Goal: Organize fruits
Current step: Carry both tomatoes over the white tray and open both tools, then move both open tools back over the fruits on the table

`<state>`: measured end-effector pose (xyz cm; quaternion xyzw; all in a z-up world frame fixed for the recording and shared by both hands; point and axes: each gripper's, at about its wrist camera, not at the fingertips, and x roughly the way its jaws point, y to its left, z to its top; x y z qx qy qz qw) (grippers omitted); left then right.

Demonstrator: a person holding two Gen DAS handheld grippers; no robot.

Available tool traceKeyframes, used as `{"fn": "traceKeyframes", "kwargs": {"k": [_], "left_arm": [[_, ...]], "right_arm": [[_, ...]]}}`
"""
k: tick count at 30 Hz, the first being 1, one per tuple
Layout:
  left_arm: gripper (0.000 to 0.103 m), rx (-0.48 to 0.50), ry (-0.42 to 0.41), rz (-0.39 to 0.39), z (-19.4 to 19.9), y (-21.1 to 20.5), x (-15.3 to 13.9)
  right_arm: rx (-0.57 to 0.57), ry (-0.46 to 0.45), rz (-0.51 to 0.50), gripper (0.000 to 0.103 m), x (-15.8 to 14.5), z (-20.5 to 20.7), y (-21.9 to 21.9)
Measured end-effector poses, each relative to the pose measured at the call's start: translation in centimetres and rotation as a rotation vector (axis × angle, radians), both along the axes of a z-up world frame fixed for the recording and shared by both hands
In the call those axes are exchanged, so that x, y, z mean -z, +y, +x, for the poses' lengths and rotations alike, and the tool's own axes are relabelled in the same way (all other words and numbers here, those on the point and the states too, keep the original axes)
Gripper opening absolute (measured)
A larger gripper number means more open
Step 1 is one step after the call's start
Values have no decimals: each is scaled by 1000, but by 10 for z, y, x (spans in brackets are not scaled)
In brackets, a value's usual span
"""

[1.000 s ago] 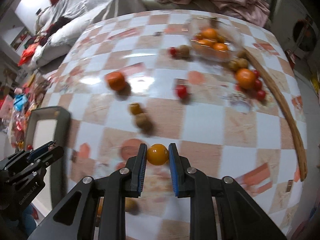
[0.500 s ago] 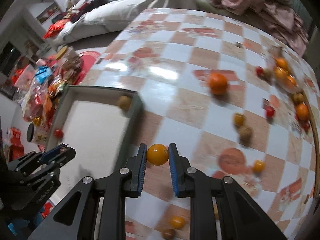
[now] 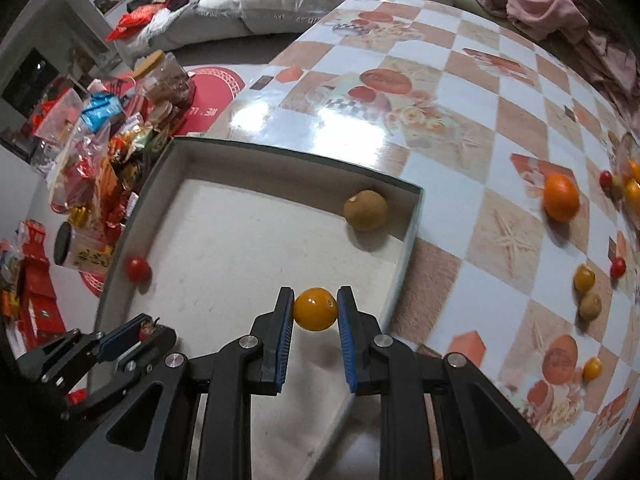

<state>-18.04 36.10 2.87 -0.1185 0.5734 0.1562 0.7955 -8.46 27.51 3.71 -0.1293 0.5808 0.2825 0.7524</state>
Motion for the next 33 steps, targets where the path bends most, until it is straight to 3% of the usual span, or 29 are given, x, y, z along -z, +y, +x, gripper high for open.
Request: {"fn": "traceKeyframes", "kwargs": {"k": [6, 7, 8, 9, 10, 13, 21, 23, 33], "left_arm": [[24, 20, 13, 7, 3, -1, 3], [28, 24, 18, 14, 3, -1, 3], [35, 24, 21, 24, 4, -1, 3], [63, 23, 26, 33, 4, -1, 3], [81, 11, 18, 40, 2, 1, 1], [81, 6, -2, 39, -1, 3, -2], [81, 12, 37, 44, -4, 2, 5], [81, 14, 40, 49, -3, 1, 4], [81, 43, 26, 62, 8, -13, -10]], "right_arm": [[-11, -13, -51, 24, 12, 3, 7], [-12, -13, -57, 24, 13, 2, 8], [-15, -11, -63, 24, 15, 2, 9], [-18, -16, -67, 25, 16, 1, 9], [-22, -22, -70, 25, 16, 0, 10], [-42, -22, -69, 31, 16, -1, 12], [-57, 4, -11, 75, 8, -4, 17], [-57, -4, 4, 81, 1, -5, 17], [26, -26, 56, 82, -29, 9, -15]]}}
